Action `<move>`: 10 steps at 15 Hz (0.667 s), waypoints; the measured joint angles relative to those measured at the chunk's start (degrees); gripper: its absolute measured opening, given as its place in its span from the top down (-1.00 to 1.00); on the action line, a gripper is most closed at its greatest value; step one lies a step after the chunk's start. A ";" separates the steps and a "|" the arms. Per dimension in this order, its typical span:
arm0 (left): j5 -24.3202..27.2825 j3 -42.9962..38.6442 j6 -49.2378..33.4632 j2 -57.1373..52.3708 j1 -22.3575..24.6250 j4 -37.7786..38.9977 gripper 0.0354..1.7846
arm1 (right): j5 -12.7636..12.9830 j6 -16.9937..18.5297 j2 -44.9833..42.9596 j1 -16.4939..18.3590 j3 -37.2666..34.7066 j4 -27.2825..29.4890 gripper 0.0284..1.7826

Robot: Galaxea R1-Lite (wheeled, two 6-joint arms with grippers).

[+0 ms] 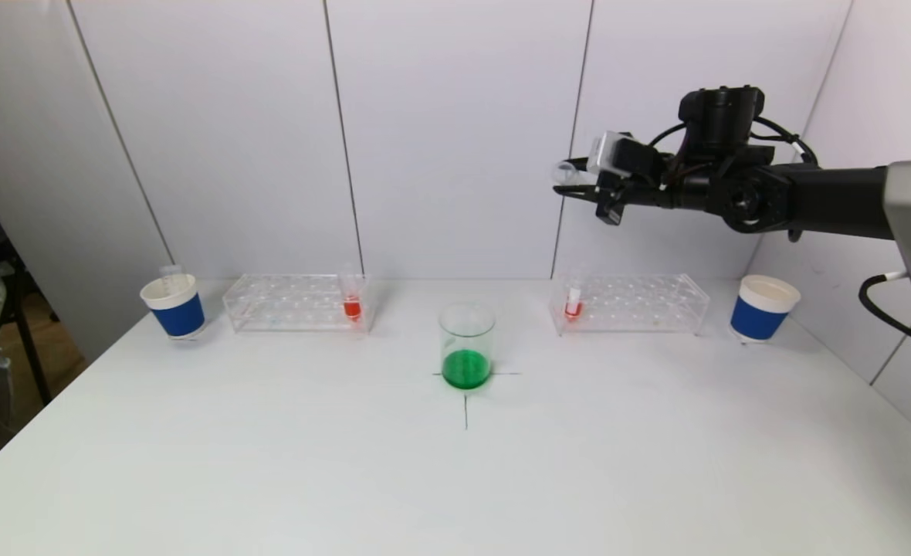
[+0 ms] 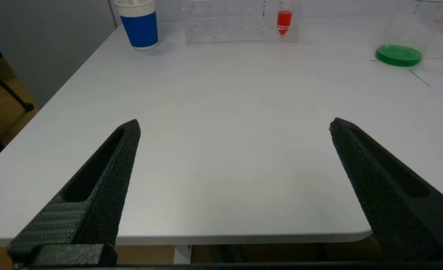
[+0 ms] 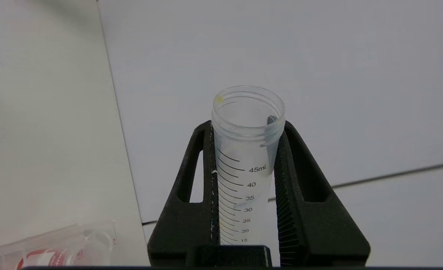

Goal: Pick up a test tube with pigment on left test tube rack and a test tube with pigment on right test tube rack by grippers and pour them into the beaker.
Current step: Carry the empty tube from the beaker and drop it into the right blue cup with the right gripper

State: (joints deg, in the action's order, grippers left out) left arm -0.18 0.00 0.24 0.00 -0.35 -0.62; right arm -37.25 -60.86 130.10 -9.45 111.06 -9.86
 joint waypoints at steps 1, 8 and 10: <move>-0.02 0.00 0.00 0.00 0.00 0.00 -0.98 | 0.55 2.71 -0.33 0.57 0.30 -0.05 0.48; 0.00 0.00 0.02 0.00 0.00 0.00 -0.98 | 8.37 28.81 -4.35 4.27 0.82 -0.52 0.48; -0.02 0.00 0.02 0.00 0.02 0.00 -0.98 | 10.78 36.41 -5.77 5.18 0.82 -0.46 0.48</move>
State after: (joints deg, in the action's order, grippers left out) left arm -0.21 0.00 0.27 0.00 -0.33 -0.62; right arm -26.48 -24.44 124.33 -4.27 111.87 -10.33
